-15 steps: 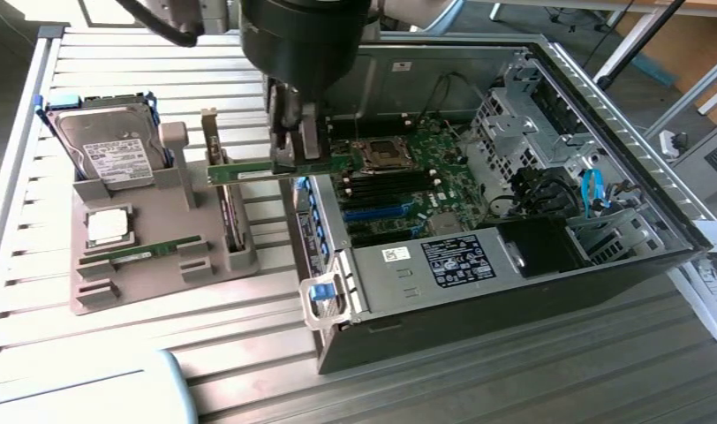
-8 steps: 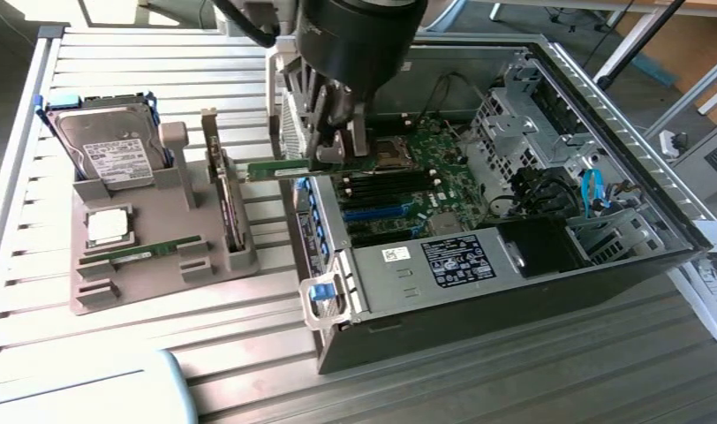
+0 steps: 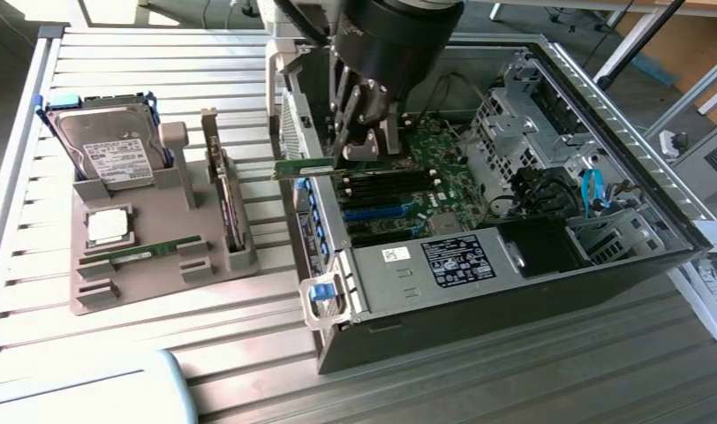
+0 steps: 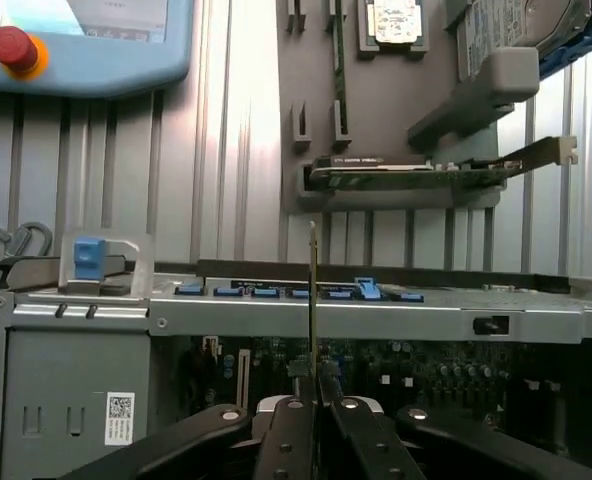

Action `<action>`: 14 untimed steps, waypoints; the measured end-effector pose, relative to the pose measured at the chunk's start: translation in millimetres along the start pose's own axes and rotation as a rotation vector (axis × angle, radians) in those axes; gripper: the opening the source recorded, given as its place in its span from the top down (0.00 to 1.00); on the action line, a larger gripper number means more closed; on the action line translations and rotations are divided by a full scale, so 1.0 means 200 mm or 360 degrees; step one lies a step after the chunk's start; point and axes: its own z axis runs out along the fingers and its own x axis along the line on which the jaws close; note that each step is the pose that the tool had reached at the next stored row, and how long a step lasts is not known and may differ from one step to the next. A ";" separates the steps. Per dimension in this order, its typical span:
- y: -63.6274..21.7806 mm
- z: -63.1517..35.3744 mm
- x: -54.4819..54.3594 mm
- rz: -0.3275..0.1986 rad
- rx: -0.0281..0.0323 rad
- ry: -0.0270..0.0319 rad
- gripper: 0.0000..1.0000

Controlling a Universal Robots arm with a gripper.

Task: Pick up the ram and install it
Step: 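Pick up the ram and move it above insertion slot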

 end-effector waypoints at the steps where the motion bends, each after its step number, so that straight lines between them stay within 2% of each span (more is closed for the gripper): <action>1: -0.021 -0.001 0.00 0.0000 -0.00026 -0.00001 0.87; 8: -0.182 -0.008 0.01 0.0002 -0.00210 -0.00010 0.87; 11: -0.286 -0.013 0.01 0.0002 -0.00320 -0.00015 0.87; 14: -0.352 -0.015 0.02 0.0003 -0.00393 -0.00019 0.87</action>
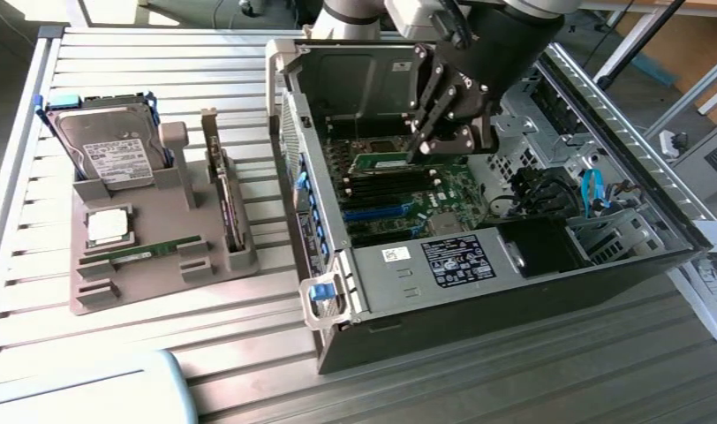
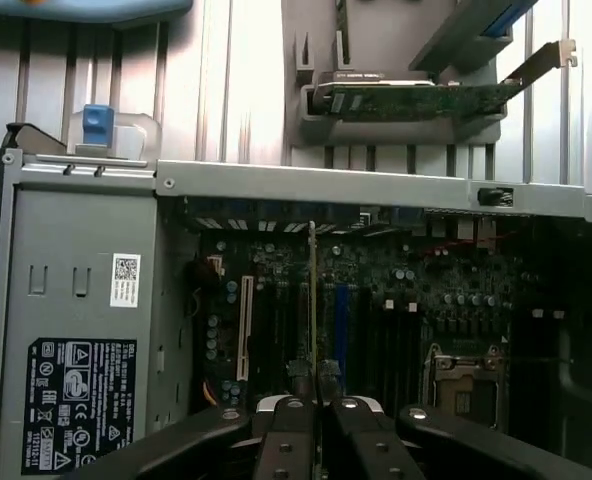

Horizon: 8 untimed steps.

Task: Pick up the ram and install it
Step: 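Pick up the ram and move it above insertion slot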

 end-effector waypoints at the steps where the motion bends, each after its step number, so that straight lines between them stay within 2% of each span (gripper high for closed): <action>1: -0.030 -0.002 0.00 0.0000 -0.00034 -0.00001 0.87; 8: -0.188 -0.013 0.01 0.0002 -0.00185 -0.00009 0.87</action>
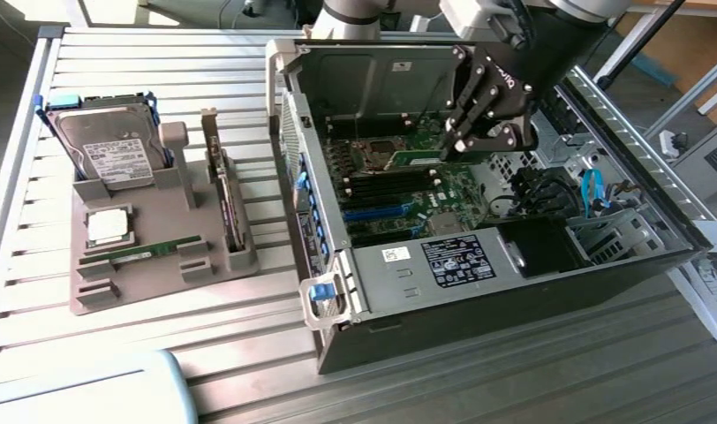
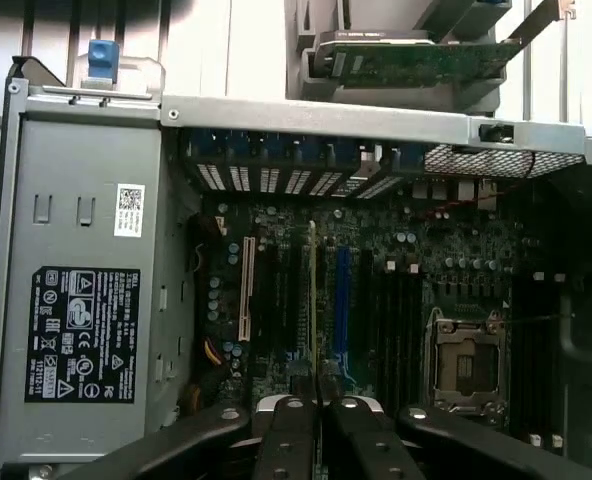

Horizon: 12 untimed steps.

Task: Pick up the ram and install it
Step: 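Pick up the ram and move it above insertion slot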

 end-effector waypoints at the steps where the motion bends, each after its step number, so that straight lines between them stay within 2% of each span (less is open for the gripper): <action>1: -0.024 -0.002 0.00 0.0000 -0.00022 -0.00001 0.87; 9: -0.210 -0.014 0.00 0.0001 -0.00146 -0.00002 0.87; 12: -0.241 -0.012 -0.03 0.0001 -0.00146 -0.00008 0.87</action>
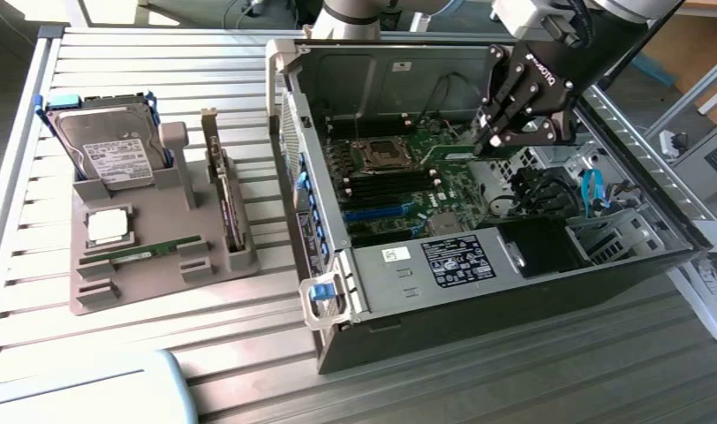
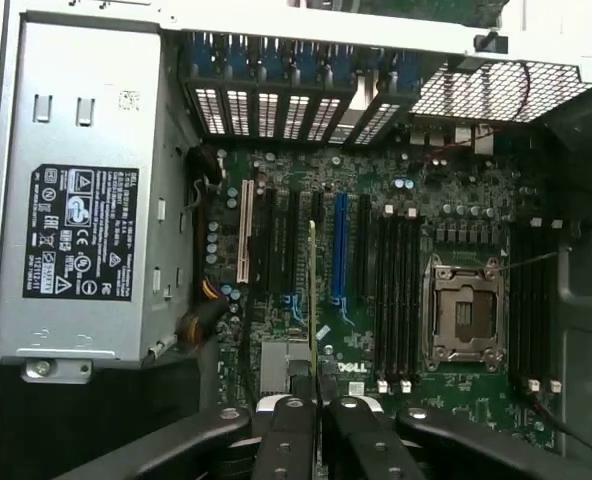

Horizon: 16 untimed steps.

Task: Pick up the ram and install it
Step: 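Pick up the ram and move it above insertion slot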

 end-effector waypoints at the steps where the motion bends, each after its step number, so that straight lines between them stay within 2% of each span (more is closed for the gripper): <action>1: -0.006 0.001 -0.02 0.0000 -0.00001 -0.00001 0.87; 12: -0.058 0.019 -0.23 0.0000 -0.00001 0.00000 0.87; 16: -0.062 0.020 -0.24 0.0000 0.00000 -0.00002 0.87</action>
